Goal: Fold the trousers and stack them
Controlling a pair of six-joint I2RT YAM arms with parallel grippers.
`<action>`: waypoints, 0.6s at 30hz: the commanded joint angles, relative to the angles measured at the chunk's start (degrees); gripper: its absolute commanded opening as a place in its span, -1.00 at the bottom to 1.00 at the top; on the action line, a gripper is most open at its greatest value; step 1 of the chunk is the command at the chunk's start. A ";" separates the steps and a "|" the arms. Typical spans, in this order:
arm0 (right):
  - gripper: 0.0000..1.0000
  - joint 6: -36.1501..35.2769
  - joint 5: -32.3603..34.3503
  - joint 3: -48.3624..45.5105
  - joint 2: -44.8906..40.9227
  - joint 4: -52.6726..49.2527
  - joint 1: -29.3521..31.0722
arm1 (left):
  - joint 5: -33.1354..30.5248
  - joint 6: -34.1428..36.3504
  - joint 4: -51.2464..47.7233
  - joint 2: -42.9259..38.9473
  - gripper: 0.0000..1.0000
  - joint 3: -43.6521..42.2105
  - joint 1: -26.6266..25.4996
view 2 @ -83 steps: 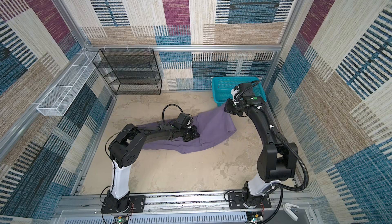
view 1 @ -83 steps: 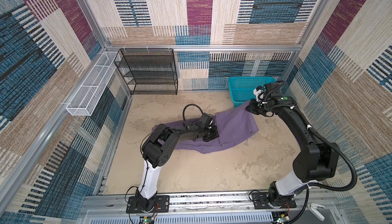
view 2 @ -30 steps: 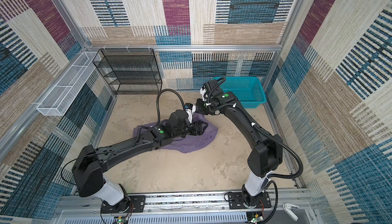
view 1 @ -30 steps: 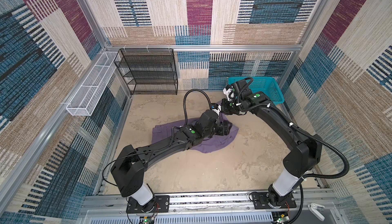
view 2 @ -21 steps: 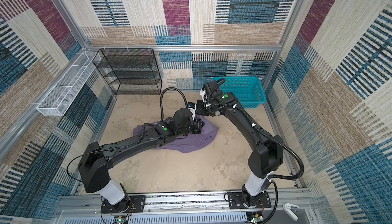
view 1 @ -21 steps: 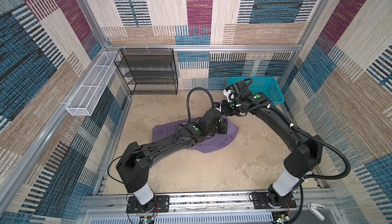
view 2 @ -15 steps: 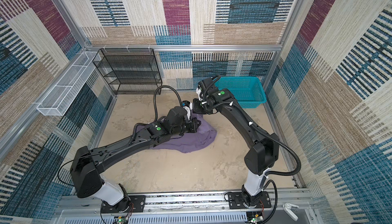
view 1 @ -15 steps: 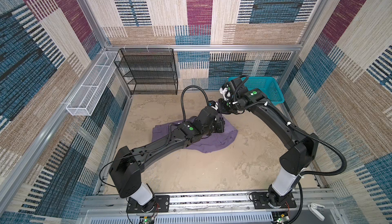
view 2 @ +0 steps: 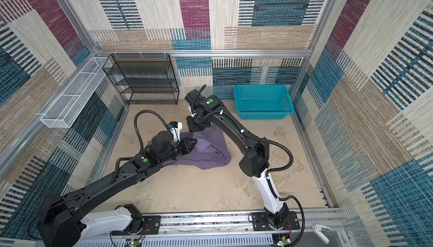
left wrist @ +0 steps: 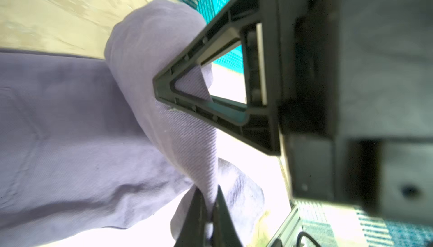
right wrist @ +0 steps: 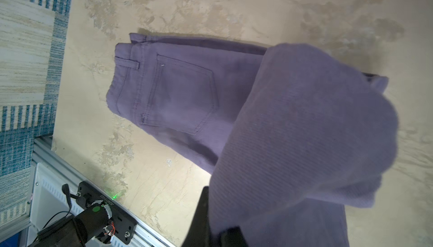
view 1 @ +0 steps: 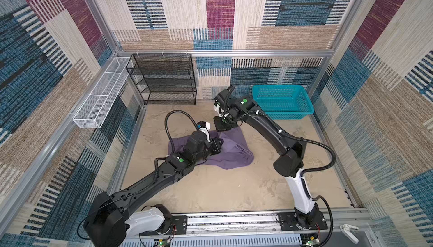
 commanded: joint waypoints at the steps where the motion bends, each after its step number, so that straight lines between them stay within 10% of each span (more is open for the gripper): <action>1: -1.00 -0.50 7.20 7.15 5.33 3.11 0.17 | 5.38 -3.33 -3.30 -5.12 -1.00 -4.53 1.90; 18: -1.00 7.20 1.93 -3.65 11.00 28.07 5.38 | 8.45 -2.56 -11.30 -21.99 -1.00 -25.48 23.67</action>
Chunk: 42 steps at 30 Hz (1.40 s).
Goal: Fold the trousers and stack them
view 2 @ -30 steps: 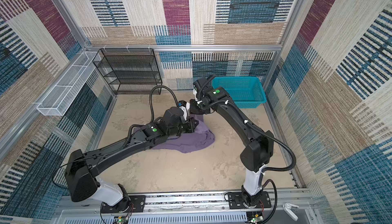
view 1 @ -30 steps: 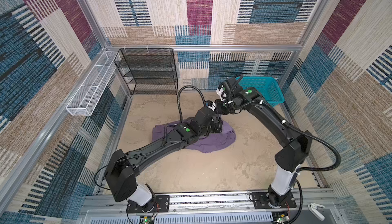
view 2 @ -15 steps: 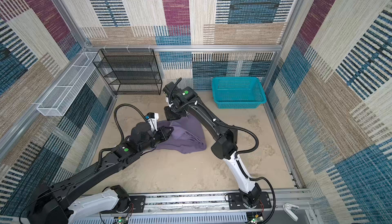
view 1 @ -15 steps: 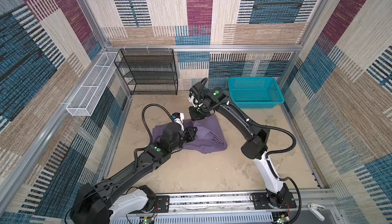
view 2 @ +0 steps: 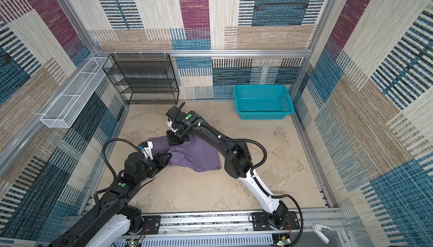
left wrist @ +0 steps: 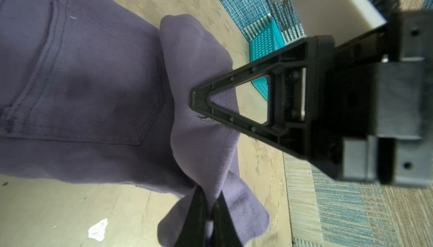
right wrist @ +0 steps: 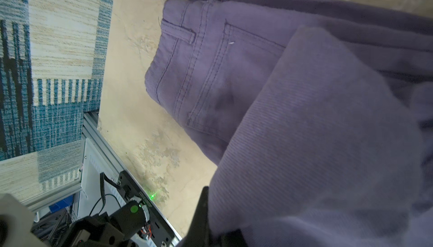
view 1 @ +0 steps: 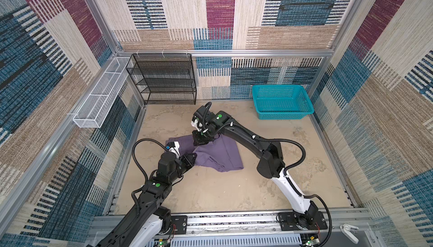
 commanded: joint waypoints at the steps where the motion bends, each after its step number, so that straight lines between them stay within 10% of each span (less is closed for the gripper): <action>1: -1.00 1.46 13.50 -0.89 0.94 12.52 -1.37 | -0.68 1.80 -11.30 0.28 -1.00 -1.05 2.32; 11: -1.00 5.10 10.56 -4.83 2.72 25.02 -1.34 | -6.29 1.16 -24.28 -3.93 0.00 2.72 5.59; 42: -1.00 -0.24 -7.09 0.82 8.12 36.71 3.92 | -18.13 7.87 -40.00 -2.35 0.44 15.35 5.81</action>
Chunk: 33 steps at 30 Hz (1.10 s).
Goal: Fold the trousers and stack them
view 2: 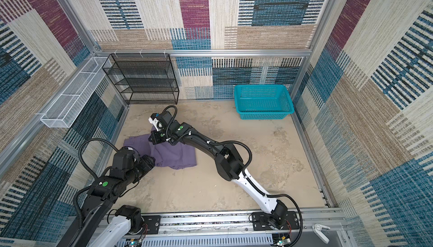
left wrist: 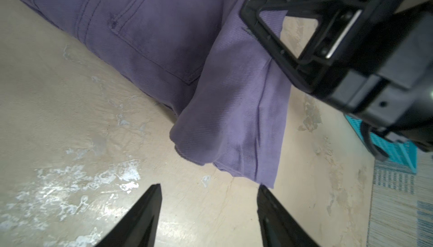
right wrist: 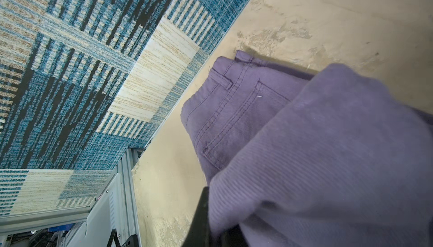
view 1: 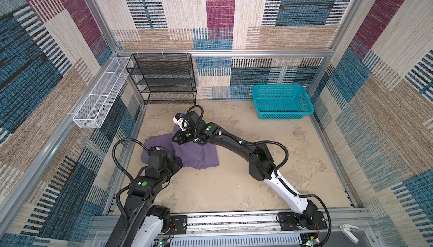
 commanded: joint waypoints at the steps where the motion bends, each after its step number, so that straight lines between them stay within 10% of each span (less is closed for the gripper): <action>1: -1.00 0.07 -1.34 0.34 -0.17 2.66 0.07 | -3.92 4.69 1.15 2.33 0.47 -0.35 0.10; 12: -1.00 -0.15 -3.16 0.15 -0.94 2.61 0.03 | 3.76 13.17 17.36 19.97 0.53 5.68 0.76; 22: -1.00 -0.04 -3.56 0.15 -1.58 2.37 0.06 | -0.33 14.09 14.74 26.21 -0.70 9.38 1.33; 27: -1.00 0.02 -3.22 0.50 -1.33 2.02 0.04 | -1.84 14.45 7.65 25.63 0.24 13.11 1.25; 33: -1.00 0.63 -4.76 0.46 -1.21 1.88 0.03 | -4.17 15.38 7.03 27.79 0.39 14.40 1.25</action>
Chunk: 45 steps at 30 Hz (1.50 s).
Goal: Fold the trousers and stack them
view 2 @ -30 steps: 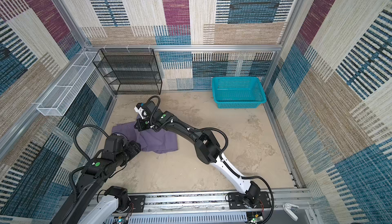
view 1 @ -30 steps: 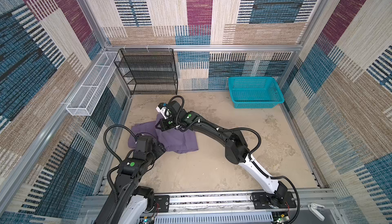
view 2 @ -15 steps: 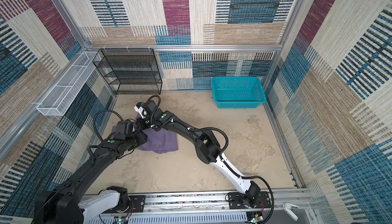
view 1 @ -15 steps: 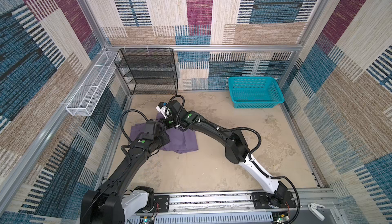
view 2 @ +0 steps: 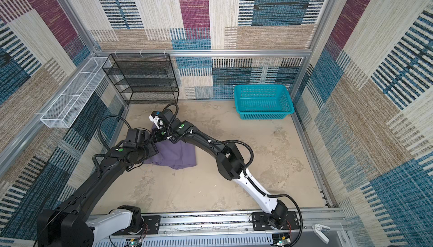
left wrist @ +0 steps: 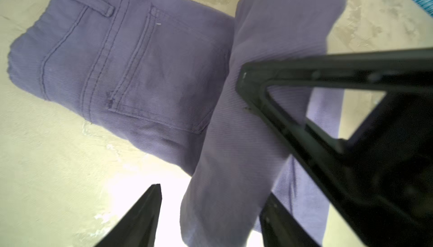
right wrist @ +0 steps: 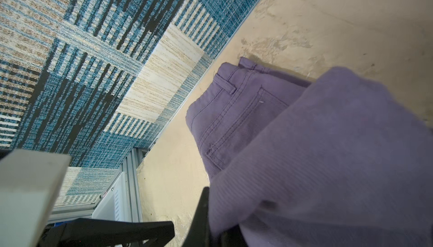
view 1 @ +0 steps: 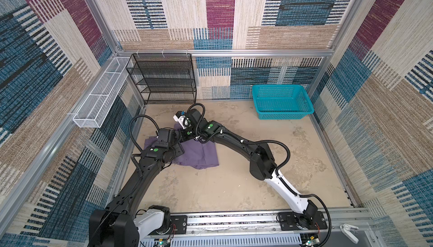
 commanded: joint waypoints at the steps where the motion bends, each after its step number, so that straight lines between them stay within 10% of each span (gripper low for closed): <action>1: -1.00 0.99 -3.56 0.49 -0.28 1.70 0.62 | 2.60 1.58 4.65 1.38 0.40 0.15 -0.24; 6: -1.00 0.81 -3.89 0.41 -0.28 0.72 0.68 | 6.12 0.85 9.79 4.02 0.34 -0.64 -0.59; 12: -0.98 1.43 -5.37 0.41 -0.33 1.34 0.68 | 7.33 0.59 11.77 5.83 -1.00 -0.43 -0.67; 24: 0.18 -1.42 -1.81 -7.33 -9.33 -5.05 -4.92 | 5.72 0.72 8.59 3.05 -1.00 1.84 -0.12; 35: 0.27 -0.29 8.55 -54.26 -38.81 -0.03 -14.56 | 7.89 3.34 6.92 7.40 -1.00 11.75 1.29; 45: 0.49 0.26 2.81 -61.42 -33.43 7.38 -14.61 | 9.83 4.14 2.47 6.83 -1.00 20.64 1.54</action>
